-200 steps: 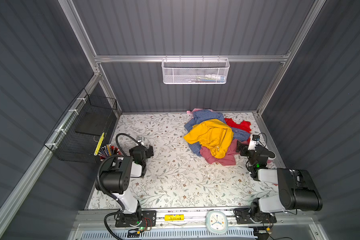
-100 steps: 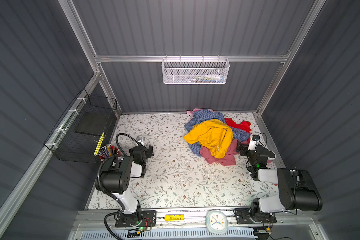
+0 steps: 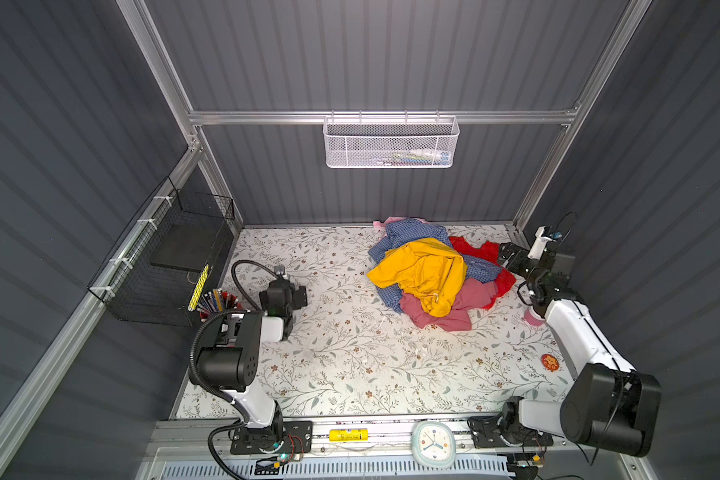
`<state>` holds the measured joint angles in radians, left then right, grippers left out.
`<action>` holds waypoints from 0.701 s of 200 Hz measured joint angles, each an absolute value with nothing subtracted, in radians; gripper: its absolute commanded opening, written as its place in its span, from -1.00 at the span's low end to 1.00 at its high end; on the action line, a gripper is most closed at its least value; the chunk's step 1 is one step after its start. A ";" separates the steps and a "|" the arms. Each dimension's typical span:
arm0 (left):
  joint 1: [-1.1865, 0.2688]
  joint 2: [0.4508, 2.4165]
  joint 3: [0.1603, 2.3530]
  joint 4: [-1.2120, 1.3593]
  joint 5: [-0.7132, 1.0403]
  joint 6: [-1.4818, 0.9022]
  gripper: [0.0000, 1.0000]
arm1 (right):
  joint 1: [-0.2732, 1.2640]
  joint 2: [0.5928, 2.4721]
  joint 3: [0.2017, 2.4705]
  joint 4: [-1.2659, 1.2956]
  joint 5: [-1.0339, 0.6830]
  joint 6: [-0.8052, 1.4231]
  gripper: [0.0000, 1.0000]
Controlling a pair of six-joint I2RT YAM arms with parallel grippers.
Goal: Pick out a specific cloth from the pile
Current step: 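Reach the right gripper down to the red cloth at the pile's edge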
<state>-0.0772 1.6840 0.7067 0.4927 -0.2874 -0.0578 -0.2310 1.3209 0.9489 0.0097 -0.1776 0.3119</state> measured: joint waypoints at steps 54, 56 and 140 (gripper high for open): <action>-0.089 1.629 0.943 0.220 -0.141 -0.195 1.00 | -0.273 1.522 1.124 -0.303 -0.327 0.402 0.91; -0.091 1.629 0.943 0.215 -0.137 -0.198 1.00 | -0.273 1.530 1.132 -0.314 -0.330 0.405 0.91; -0.141 1.629 0.920 0.115 -0.103 -0.241 1.00 | -0.316 1.649 1.247 -0.543 -0.255 0.496 0.72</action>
<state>-0.1410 1.6291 0.9195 0.1146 -0.1028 -0.2413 -0.3164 1.6485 1.2472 -0.5430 -0.2546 0.4957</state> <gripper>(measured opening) 0.999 0.885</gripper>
